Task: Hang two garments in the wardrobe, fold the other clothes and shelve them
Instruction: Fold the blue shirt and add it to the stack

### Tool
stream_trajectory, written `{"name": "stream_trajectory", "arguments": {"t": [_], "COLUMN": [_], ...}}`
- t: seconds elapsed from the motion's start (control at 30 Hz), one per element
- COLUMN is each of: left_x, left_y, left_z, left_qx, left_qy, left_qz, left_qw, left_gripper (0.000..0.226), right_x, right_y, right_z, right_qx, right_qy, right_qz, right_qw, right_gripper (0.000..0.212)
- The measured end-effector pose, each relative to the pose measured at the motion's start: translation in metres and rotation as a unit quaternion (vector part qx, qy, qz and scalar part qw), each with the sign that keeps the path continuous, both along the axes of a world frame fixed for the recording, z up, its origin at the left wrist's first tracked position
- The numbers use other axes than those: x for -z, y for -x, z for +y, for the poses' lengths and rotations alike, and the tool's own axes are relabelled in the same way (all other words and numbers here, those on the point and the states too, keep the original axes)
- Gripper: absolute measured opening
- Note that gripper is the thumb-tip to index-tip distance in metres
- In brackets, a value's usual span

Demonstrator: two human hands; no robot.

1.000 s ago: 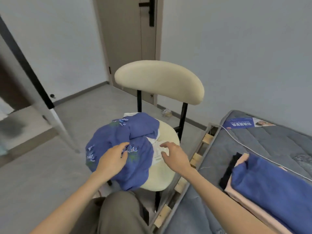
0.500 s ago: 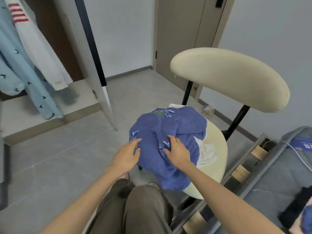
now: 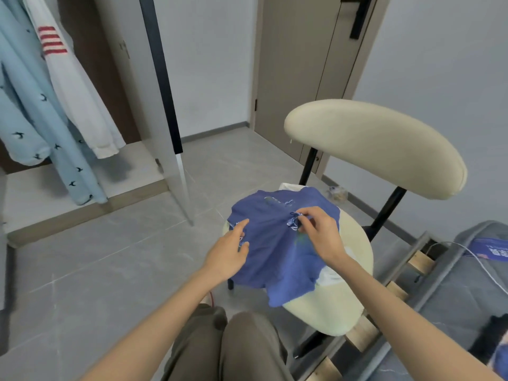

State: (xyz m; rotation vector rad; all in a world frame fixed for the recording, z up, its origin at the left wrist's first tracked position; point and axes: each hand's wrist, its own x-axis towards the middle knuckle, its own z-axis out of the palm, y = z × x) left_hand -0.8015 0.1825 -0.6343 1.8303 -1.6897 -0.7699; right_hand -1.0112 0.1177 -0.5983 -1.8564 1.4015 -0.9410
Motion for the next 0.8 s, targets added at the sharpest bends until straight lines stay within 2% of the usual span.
{"name": "stream_trajectory", "arguments": {"t": [0.1, 0.2, 0.37, 0.57, 0.6, 0.7, 0.73, 0.8], "left_x": [-0.016, -0.035, -0.073, -0.108, -0.110, -0.120, -0.126, -0.138], "left_y": [0.007, 0.017, 0.034, 0.048, 0.048, 0.042, 0.038, 0.028], "left_z": [0.000, 0.002, 0.004, 0.029, 0.032, 0.031, 0.032, 0.034], "left_qx": [0.027, 0.069, 0.119, 0.209, 0.196, 0.120, 0.104, 0.096], "left_qy": [0.033, 0.070, 0.101, 0.141, 0.141, 0.151, 0.152, 0.142], "left_qz": [0.012, 0.030, 0.118, 0.211, 0.224, 0.232, 0.239, 0.264], "left_qw": [0.999, 0.995, 0.981, 0.944, 0.944, 0.953, 0.953, 0.949], "left_gripper": [0.061, 0.069, 0.086, 0.093, 0.086, 0.030, 0.019, 0.014], "right_x": [-0.036, -0.075, -0.134, -0.182, -0.187, -0.197, -0.199, -0.203], "right_y": [0.007, 0.010, 0.008, 0.000, -0.002, -0.009, -0.010, -0.010], "right_z": [0.012, 0.023, 0.049, 0.075, 0.078, 0.083, 0.084, 0.083], "right_qx": [0.014, 0.028, -0.018, -0.030, -0.037, -0.032, -0.023, 0.000], "right_qy": [0.010, 0.011, 0.023, -0.020, -0.031, -0.039, -0.036, -0.028], "right_qz": [-0.053, -0.146, -0.221, -0.397, -0.423, -0.461, -0.468, -0.479], "right_qw": [0.998, 0.989, 0.975, 0.917, 0.905, 0.886, 0.883, 0.877], "right_gripper": [0.015, 0.018, 0.019, 0.017, 0.018, 0.015, 0.015, 0.014]}}
